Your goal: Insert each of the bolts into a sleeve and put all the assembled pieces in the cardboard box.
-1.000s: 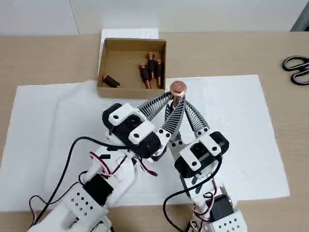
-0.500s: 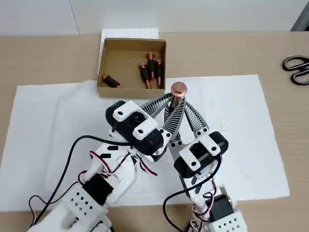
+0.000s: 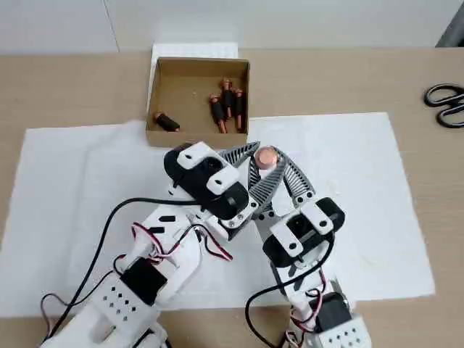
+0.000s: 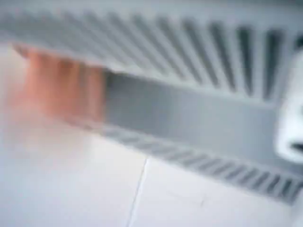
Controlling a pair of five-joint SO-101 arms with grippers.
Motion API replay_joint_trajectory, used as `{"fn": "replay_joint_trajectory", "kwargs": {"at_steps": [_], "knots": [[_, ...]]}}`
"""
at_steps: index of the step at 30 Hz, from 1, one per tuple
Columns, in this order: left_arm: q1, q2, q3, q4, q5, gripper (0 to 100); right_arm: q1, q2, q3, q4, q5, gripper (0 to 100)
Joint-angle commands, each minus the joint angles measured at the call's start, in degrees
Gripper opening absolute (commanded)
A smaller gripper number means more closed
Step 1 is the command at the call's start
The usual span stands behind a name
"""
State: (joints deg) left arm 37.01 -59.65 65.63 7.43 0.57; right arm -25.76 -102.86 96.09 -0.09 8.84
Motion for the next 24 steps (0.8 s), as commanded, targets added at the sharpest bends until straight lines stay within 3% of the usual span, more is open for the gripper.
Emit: {"fn": "replay_joint_trajectory", "kwargs": {"at_steps": [1,11,24], "knots": [[0.0,-0.44,-1.89,0.18,0.09,21,-0.31,-1.01,0.35,-1.45,0.35,0.5],[0.0,-0.44,-2.42,-0.18,0.0,21,-0.31,-1.01,0.35,-1.45,0.44,0.5],[-1.14,-2.11,-15.16,0.09,0.0,21,-0.31,-0.84,0.35,-1.27,0.44,0.5]]}}
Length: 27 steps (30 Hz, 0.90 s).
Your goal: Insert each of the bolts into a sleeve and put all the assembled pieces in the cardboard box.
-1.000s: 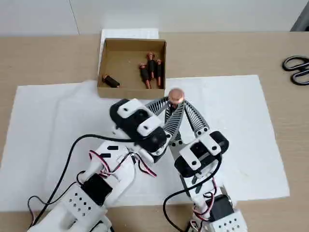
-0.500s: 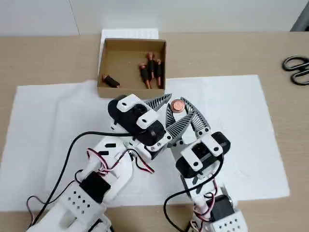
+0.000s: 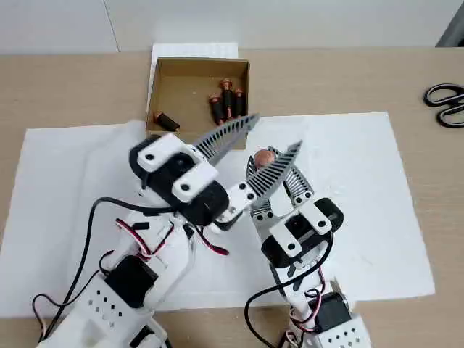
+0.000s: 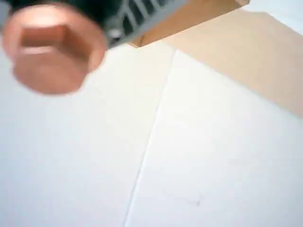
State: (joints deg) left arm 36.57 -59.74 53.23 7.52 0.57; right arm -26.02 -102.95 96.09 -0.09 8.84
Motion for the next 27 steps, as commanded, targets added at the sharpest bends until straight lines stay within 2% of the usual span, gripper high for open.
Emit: {"fn": "replay_joint_trajectory", "kwargs": {"at_steps": [1,3,7,13,20,27], "knots": [[-1.14,-3.25,-2.59,0.0,0.0,21,-0.04,-0.75,0.35,-0.75,0.44,0.5],[-2.9,-5.98,-2.42,0.0,0.09,17,-0.04,-0.84,0.35,1.27,0.53,0.5],[-8.35,-12.22,-0.48,0.09,0.09,0,-0.04,-0.84,0.35,5.14,0.35,0.5],[-15.3,-22.51,12.62,-0.35,0.09,1,-0.04,-0.75,0.35,11.56,0.35,0.4],[-23.38,-35.96,32.92,-6.86,0.09,1,-0.04,-0.66,-6.15,25.19,0.18,0.4],[-27.08,-44.66,40.04,-6.77,0.09,1,0.4,4.79,-18.37,32.92,-5.1,0.4]]}}
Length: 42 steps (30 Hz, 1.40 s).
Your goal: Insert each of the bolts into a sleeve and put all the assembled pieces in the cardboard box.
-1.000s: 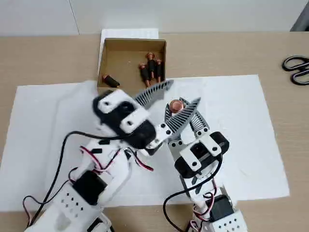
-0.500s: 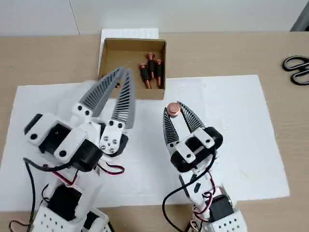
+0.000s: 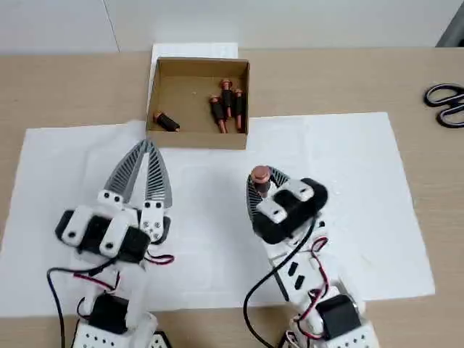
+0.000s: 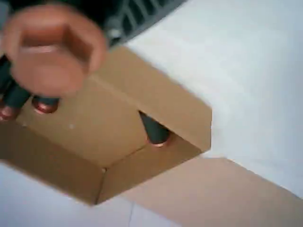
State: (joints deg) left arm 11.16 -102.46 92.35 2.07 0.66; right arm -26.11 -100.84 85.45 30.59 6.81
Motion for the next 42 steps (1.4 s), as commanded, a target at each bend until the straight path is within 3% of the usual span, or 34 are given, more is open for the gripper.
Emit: {"fn": "replay_joint_trajectory", "kwargs": {"at_steps": [1,4,11,17,24,29,42], "knots": [[-2.73,-1.67,1.36,-1.41,0.0,1,0.75,4.88,-10.11,2.86,-4.75,0.4],[-5.27,-1.58,2.42,-1.67,0.0,1,3.3,13.49,-18.29,3.12,-8.7,0.4],[-6.15,-1.41,4.0,0.97,0.18,1,5.14,37.49,-31.03,2.42,-9.32,0.4],[-9.14,-1.32,4.0,6.59,0.0,1,0.13,53.41,-39.38,-9.89,-9.14,0.4],[-17.58,-1.49,4.0,10.9,0.26,1,-0.04,78.73,-53.8,-18.15,-9.14,0.4],[-18.99,-1.49,4.0,10.9,0.35,1,-0.22,93.32,-68.22,-16.31,-9.14,0.4],[-18.64,-1.49,4.0,10.9,0.44,1,-0.31,114.77,-94.42,-10.95,-8.97,0.4]]}}
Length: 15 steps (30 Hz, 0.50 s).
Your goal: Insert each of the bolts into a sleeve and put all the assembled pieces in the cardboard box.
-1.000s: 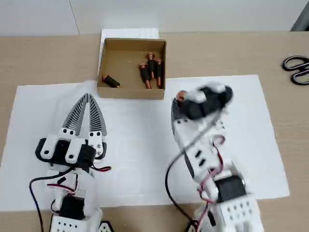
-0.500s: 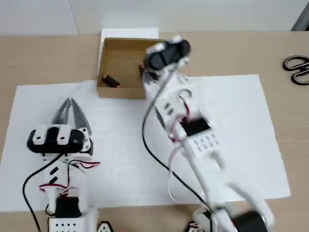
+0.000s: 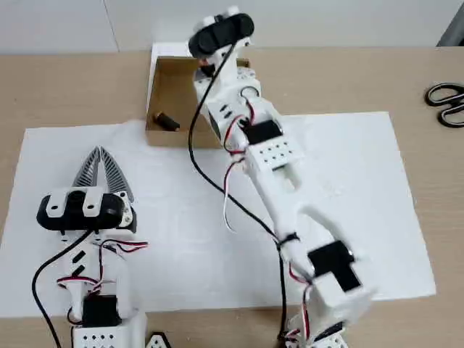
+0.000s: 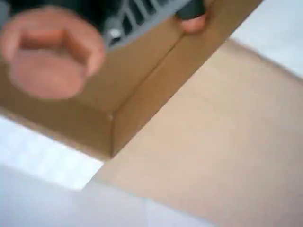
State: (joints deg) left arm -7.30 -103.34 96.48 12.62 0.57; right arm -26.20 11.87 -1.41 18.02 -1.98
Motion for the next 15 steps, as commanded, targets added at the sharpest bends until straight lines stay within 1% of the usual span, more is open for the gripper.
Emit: {"fn": "replay_joint_trajectory", "kwargs": {"at_steps": [1,5,10,13,15], "knots": [[-0.18,-0.62,-0.13,0.35,0.53,1,-0.48,3.91,-9.41,3.21,-0.26,0.4],[-0.18,-0.62,-0.13,0.44,0.53,1,-0.66,11.82,-17.14,9.1,-0.35,0.4],[-0.18,-0.62,-0.13,0.44,0.97,1,-0.66,21.93,-26.55,10.77,-0.35,0.4],[-0.18,-0.62,-0.13,0.44,5.01,1,-1.27,26.95,-31.3,11.56,-0.35,0.5],[-0.18,-0.62,-0.13,0.44,8.0,1,-1.63,29.76,-34.81,14.55,-0.35,0.8]]}}
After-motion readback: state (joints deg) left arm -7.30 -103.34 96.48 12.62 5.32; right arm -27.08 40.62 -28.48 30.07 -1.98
